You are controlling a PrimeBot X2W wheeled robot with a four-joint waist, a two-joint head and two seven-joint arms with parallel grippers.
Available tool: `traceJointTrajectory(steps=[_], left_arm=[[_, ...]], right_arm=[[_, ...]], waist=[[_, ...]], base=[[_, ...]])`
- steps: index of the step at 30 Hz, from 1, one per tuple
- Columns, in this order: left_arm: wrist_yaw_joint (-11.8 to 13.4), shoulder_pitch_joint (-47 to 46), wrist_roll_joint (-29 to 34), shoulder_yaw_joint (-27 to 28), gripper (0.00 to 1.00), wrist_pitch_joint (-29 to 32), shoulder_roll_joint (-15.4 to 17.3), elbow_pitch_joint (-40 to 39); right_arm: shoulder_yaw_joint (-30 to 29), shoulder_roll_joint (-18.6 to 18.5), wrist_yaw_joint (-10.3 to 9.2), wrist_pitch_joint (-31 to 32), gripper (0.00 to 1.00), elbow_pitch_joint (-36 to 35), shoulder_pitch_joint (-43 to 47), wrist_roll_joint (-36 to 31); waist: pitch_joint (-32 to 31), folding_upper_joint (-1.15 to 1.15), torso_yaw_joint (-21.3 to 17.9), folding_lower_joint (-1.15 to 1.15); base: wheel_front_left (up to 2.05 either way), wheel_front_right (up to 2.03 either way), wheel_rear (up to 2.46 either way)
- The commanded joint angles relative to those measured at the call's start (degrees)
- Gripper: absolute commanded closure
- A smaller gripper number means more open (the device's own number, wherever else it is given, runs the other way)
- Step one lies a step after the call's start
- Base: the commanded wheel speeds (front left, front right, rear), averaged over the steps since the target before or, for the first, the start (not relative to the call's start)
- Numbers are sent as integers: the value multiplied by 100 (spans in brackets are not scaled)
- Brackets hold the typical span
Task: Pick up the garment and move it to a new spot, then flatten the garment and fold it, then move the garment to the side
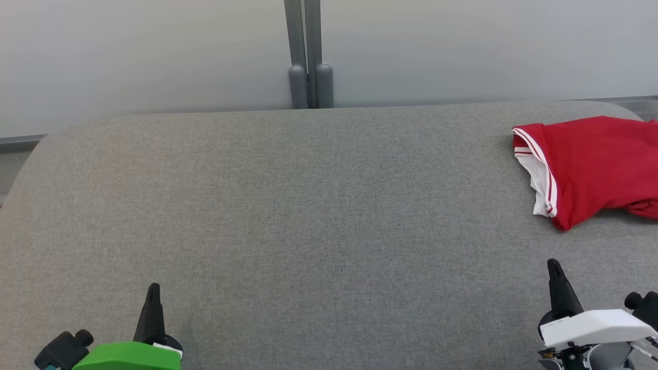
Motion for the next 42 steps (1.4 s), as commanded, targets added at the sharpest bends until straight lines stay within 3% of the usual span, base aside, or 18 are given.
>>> traceJointTrajectory(steps=[1, 42], left_arm=[[-25, -183, -192, 46, 100, 41, 33, -73], [-59, -562, -2390, 284, 100, 655, 52, -128]], right_arm=[[1, -40, 3, 40, 100, -34, -136, 213], [14, -59, 2, 658, 100, 145, -588, 2847]], waist=[[0, 0, -4, 0], [12, 0, -112, 0]], base=[[0, 0, 0], [0, 0, 0]])
